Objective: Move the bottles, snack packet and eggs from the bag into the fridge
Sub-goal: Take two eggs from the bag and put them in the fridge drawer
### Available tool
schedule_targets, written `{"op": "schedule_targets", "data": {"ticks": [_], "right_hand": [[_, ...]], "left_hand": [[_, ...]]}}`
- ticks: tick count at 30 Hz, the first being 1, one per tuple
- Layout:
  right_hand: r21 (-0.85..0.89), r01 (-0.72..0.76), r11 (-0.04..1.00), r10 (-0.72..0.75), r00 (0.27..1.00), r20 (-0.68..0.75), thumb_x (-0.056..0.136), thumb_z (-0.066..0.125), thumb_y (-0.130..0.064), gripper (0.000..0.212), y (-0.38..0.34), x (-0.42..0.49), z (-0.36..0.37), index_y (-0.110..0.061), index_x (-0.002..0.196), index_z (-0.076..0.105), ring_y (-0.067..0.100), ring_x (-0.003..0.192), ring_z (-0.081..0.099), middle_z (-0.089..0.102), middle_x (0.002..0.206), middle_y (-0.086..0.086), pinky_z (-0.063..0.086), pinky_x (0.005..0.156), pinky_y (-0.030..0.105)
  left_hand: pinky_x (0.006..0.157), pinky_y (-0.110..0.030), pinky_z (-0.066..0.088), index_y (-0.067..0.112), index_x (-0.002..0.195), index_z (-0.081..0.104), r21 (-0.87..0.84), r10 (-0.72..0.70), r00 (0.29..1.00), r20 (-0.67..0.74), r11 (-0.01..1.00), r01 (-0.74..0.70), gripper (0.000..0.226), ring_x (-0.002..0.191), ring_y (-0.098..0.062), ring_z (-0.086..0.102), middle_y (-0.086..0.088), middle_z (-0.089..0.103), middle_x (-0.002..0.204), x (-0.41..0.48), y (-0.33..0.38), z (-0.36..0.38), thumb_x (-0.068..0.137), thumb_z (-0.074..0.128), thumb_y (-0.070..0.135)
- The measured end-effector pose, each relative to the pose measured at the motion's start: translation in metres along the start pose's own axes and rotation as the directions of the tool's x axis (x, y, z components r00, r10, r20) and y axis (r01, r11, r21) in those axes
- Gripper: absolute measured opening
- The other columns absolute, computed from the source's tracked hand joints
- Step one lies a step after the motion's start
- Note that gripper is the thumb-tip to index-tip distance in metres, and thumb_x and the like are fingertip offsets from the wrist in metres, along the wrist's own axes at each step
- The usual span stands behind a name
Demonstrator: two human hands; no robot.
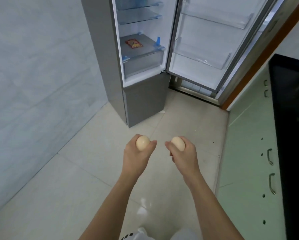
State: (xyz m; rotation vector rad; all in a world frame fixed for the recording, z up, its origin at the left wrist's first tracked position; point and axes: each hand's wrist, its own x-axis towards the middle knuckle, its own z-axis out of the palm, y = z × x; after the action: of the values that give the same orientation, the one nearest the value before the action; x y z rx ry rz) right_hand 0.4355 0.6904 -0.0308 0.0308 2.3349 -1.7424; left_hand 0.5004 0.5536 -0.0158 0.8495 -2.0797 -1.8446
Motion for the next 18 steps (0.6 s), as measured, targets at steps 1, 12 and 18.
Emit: {"op": "schedule_targets", "data": {"ticks": [1,12,18], "right_hand": [[-0.005,-0.002,1.000,0.002,1.000,0.008,0.080,0.075,-0.033,0.020,-0.002,0.008,0.004,-0.017,0.080,0.063,0.011,0.057,0.055,0.059,0.063,-0.004,0.050,0.061,0.036],[0.020,-0.033,0.999,0.031,0.996,0.086,0.081,0.074,-0.035,0.021,-0.011,0.120,0.021,-0.018,0.078,0.063,0.014,0.056,0.055,0.060,0.061,-0.003,0.049,0.055,0.032],[-0.004,-0.011,1.000,0.011,0.992,0.125,0.085,0.073,-0.034,0.020,-0.035,0.226,0.002,-0.016,0.083,0.063,0.014,0.060,0.057,0.061,0.065,-0.001,0.052,0.059,0.034]], "left_hand": [[0.062,-0.031,0.048,0.014,0.083,0.059,0.004,-0.004,1.000,-0.007,1.000,0.004,0.027,0.065,-0.014,0.056,-0.013,0.065,0.078,0.008,0.000,-0.001,0.083,0.075,0.036],[0.063,-0.032,0.052,0.017,0.083,0.061,0.061,-0.019,0.997,-0.070,0.998,0.023,0.024,0.070,-0.023,0.063,-0.012,0.068,0.081,0.103,0.011,0.030,0.083,0.074,0.037],[0.061,-0.030,0.051,0.018,0.084,0.061,0.072,-0.031,0.994,-0.109,0.997,0.038,0.024,0.066,-0.015,0.058,-0.013,0.067,0.081,0.189,0.038,0.087,0.083,0.073,0.038]]}}
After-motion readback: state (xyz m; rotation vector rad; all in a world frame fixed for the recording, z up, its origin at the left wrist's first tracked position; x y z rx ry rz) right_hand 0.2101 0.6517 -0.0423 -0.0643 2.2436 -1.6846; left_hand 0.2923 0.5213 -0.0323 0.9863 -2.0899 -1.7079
